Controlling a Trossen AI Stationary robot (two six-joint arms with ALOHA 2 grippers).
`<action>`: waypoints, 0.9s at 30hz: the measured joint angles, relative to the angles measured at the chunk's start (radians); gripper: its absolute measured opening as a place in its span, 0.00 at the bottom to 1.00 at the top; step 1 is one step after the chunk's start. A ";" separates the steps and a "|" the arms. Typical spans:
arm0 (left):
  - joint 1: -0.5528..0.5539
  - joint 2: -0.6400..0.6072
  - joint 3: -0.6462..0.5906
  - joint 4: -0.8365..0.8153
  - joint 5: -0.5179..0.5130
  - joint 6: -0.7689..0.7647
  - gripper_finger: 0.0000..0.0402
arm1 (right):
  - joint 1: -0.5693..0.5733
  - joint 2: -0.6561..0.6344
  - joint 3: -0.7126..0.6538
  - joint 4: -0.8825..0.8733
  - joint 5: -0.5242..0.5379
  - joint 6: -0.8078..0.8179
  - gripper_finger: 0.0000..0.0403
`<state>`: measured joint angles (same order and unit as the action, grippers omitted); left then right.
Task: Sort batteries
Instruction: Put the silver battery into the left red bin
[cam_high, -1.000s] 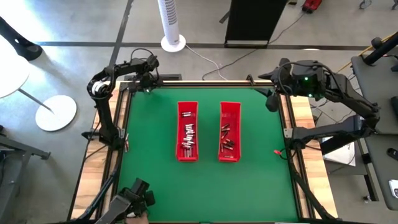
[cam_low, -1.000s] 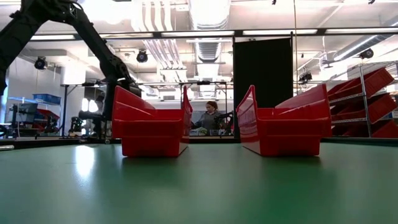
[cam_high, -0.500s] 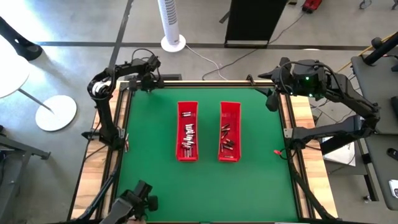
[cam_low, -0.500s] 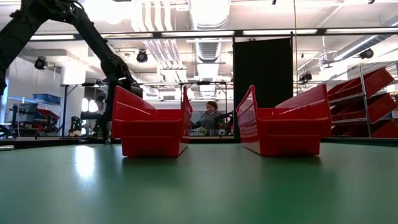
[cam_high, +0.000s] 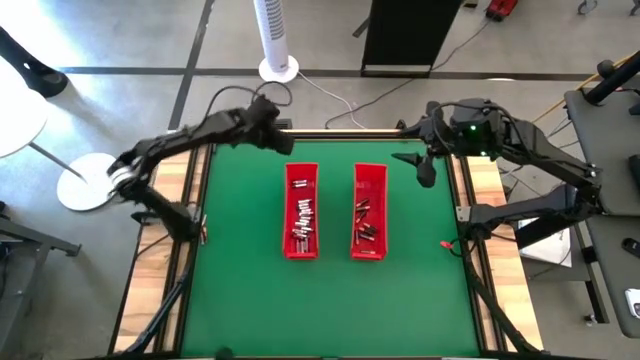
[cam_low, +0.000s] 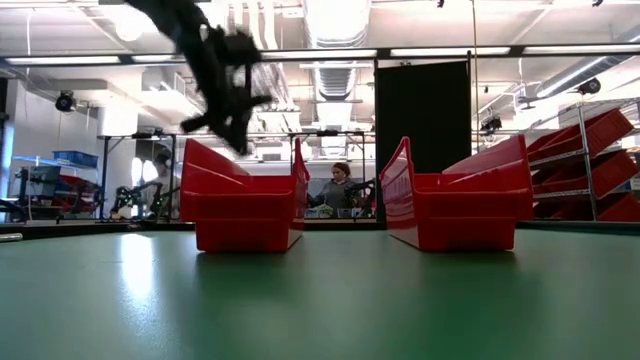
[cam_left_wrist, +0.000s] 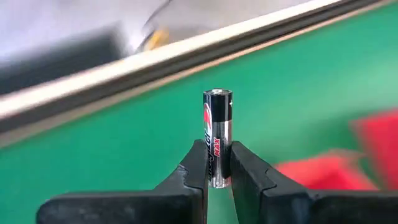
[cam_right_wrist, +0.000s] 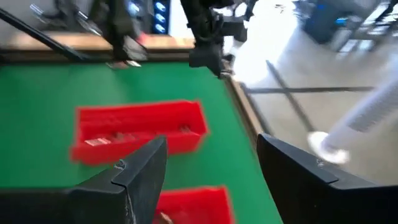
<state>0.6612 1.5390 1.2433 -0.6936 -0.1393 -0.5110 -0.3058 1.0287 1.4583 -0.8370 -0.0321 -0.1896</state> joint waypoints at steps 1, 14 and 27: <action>-0.052 -0.046 -0.017 0.048 -0.003 0.018 0.06 | 0.000 0.001 -0.012 0.024 -0.031 0.019 0.61; -0.600 -0.363 -0.181 0.294 -0.123 0.014 0.06 | 0.166 0.022 -0.077 0.192 -0.007 0.217 0.67; -0.640 -0.067 0.005 0.006 -0.026 0.351 0.06 | 0.438 0.065 0.014 0.077 0.200 0.524 0.66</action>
<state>0.0213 1.4722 1.2488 -0.6876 -0.1657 -0.1599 0.1323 1.0939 1.4719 -0.7600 0.1681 0.3343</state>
